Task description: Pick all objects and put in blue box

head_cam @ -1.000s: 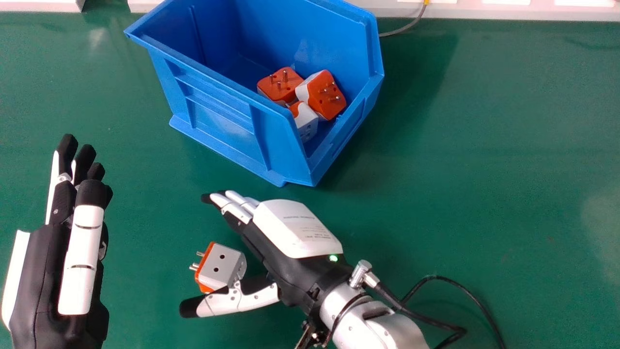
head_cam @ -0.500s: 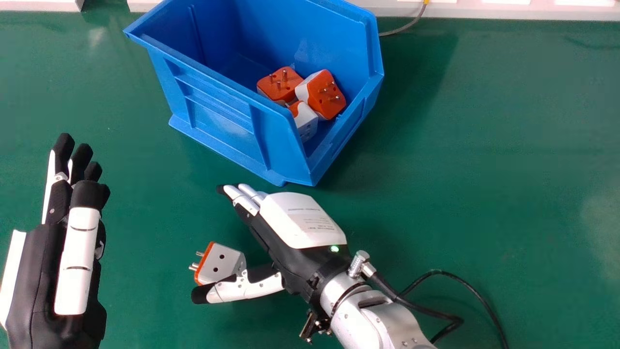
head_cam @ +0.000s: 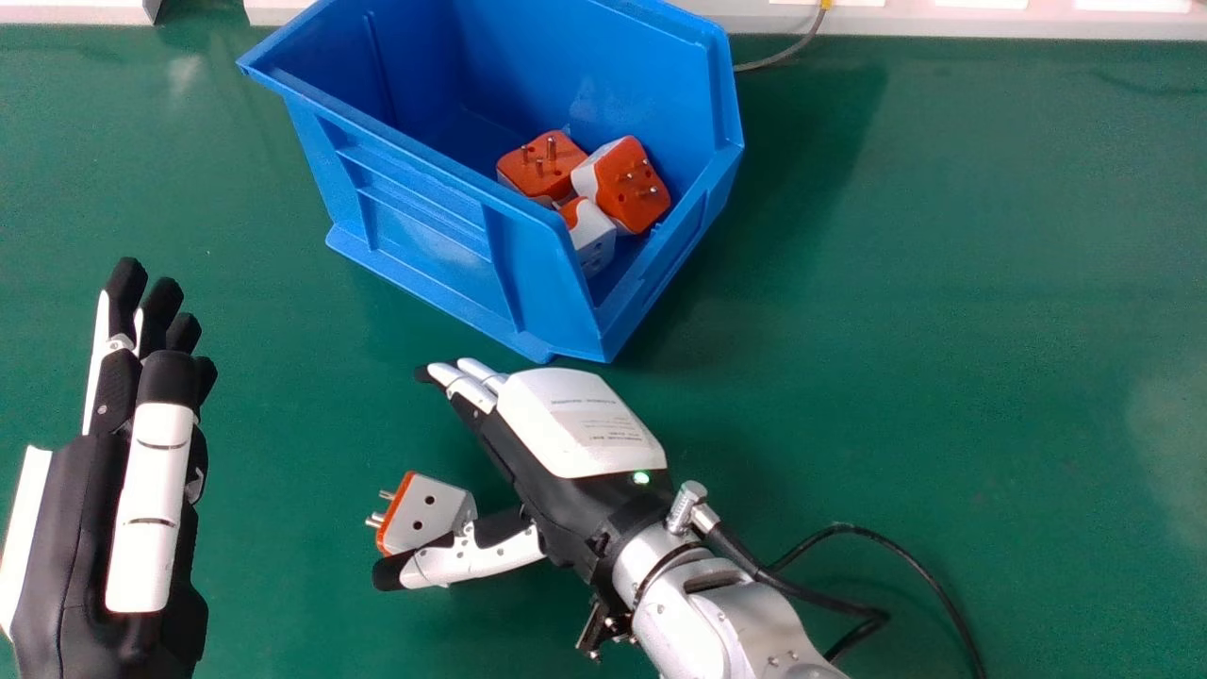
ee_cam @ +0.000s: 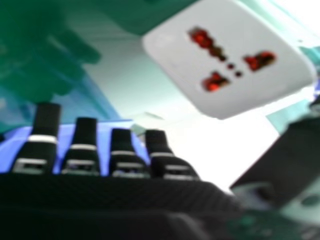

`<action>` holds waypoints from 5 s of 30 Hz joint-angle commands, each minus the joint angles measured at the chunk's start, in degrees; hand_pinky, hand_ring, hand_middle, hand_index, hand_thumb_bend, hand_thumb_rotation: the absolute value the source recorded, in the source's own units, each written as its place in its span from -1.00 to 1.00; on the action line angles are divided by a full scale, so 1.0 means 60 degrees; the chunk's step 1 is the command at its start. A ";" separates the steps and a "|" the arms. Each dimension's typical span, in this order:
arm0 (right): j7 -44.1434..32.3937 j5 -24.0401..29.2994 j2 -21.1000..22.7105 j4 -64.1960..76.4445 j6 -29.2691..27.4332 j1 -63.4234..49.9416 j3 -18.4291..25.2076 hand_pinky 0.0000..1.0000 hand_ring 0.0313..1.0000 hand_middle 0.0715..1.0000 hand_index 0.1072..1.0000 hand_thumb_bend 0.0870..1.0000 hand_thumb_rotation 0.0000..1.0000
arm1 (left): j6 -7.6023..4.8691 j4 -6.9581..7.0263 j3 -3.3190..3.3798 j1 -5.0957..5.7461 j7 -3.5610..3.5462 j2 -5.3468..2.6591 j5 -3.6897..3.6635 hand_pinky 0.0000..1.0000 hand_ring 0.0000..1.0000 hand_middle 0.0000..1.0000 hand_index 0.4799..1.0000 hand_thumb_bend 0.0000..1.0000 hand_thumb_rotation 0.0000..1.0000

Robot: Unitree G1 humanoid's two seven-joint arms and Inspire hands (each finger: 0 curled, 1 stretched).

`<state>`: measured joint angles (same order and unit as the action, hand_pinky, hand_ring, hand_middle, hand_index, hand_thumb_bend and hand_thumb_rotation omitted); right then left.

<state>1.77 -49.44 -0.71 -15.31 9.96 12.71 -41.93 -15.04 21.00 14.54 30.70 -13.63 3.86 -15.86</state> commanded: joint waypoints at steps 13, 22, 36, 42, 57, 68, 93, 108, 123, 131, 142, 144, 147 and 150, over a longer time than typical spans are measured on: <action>-0.0405 -0.0353 -0.0110 -0.0215 -0.0048 0.0115 -0.0692 0.49 0.73 0.82 0.74 0.40 0.02 | -0.0045 0.0145 0.0072 -0.0046 0.0058 0.0072 -0.0002 1.00 1.00 1.00 1.00 0.37 1.00; -0.0458 -0.0303 -0.0280 -0.0776 -0.0002 0.0637 -0.0709 0.47 0.71 0.80 0.72 0.41 0.02 | -0.0068 0.0061 0.0070 -0.0215 0.0034 0.0096 0.0012 1.00 1.00 1.00 1.00 0.39 1.00; -0.1929 0.0113 -0.0394 -0.0935 0.0320 0.1081 -0.0554 0.49 0.71 0.79 0.72 0.23 0.09 | -0.0042 0.0030 0.0140 -0.0326 0.0058 0.0101 -0.0003 1.00 1.00 1.00 1.00 0.40 0.97; -0.2088 0.0104 -0.0282 -0.0631 0.0230 0.1040 -0.0611 0.47 0.70 0.77 0.69 0.15 0.08 | -0.0037 0.0015 0.0142 -0.0367 0.0127 0.0109 0.0025 1.00 1.00 1.00 1.00 0.42 0.95; -0.2895 0.0220 -0.0157 0.0632 0.0680 0.0485 -0.0709 0.43 0.67 0.74 0.67 0.16 0.09 | -0.0010 0.0017 0.0136 -0.0401 0.0146 0.0149 0.0006 1.00 1.00 1.00 1.00 0.46 0.95; -0.3522 0.0067 0.0107 0.1741 0.0913 0.0033 -0.0863 0.39 0.65 0.75 0.67 0.30 0.07 | -0.0022 0.0061 0.0095 -0.0468 0.0161 0.0235 0.0040 1.00 1.00 1.00 1.00 0.44 0.98; -0.3071 -0.0021 0.0039 0.1110 0.0901 0.0460 -0.0786 0.34 0.62 0.72 0.64 0.31 0.04 | -0.0047 0.0126 0.0129 -0.0381 0.0148 0.0273 -0.0013 1.00 1.00 1.00 1.00 0.51 0.96; -0.3191 0.0066 0.0252 0.0926 0.0788 0.0581 -0.0520 0.39 0.63 0.70 0.63 0.23 0.11 | 0.0232 0.0435 0.0110 -0.0383 0.0329 0.0255 0.0017 1.00 1.00 1.00 1.00 0.54 0.95; -0.3225 0.0227 0.0397 0.0881 0.0955 0.0487 -0.0149 0.40 0.65 0.73 0.65 0.23 -0.08 | 0.0447 0.0550 0.0180 -0.0457 0.0716 0.0231 0.0054 1.00 1.00 1.00 1.00 0.30 0.91; -0.2777 0.0357 0.0353 0.0477 0.0939 0.0521 -0.0069 0.40 0.64 0.72 0.58 0.23 -0.24 | 0.0590 0.0748 0.0227 -0.0339 0.0753 0.0190 -0.0063 1.00 1.00 0.98 1.00 0.27 0.90; -0.2801 0.0240 0.0321 0.0058 0.1244 0.0696 -0.0120 0.41 0.66 0.74 0.57 0.23 -0.29 | 0.0595 0.0787 0.0236 -0.0316 0.0750 0.0172 -0.0104 1.00 0.99 0.97 1.00 0.26 0.86; -0.2817 0.0217 0.0318 0.0009 0.1289 0.0726 -0.0140 0.41 0.66 0.74 0.58 0.22 -0.30 | 0.0588 0.0777 0.0228 -0.0320 0.0739 0.0158 -0.0135 1.00 0.99 0.97 1.00 0.27 0.85; -0.2805 0.0185 0.0307 -0.0041 0.1351 0.0754 -0.0159 0.40 0.66 0.76 0.60 0.22 -0.31 | 0.0575 0.0766 0.0229 -0.0318 0.0709 0.0182 -0.0145 1.00 1.00 0.98 1.00 0.28 0.84; -0.2738 0.0228 0.0345 -0.0062 0.1316 0.0722 -0.0140 0.39 0.66 0.77 0.60 0.21 -0.33 | 0.0640 0.0852 0.0239 -0.0281 0.0797 0.0148 -0.0120 1.00 1.00 0.98 1.00 0.28 0.85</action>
<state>-13.30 -47.82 -0.75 -13.26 15.31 19.01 -43.01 -10.67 24.19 15.24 28.56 -9.07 4.95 -16.36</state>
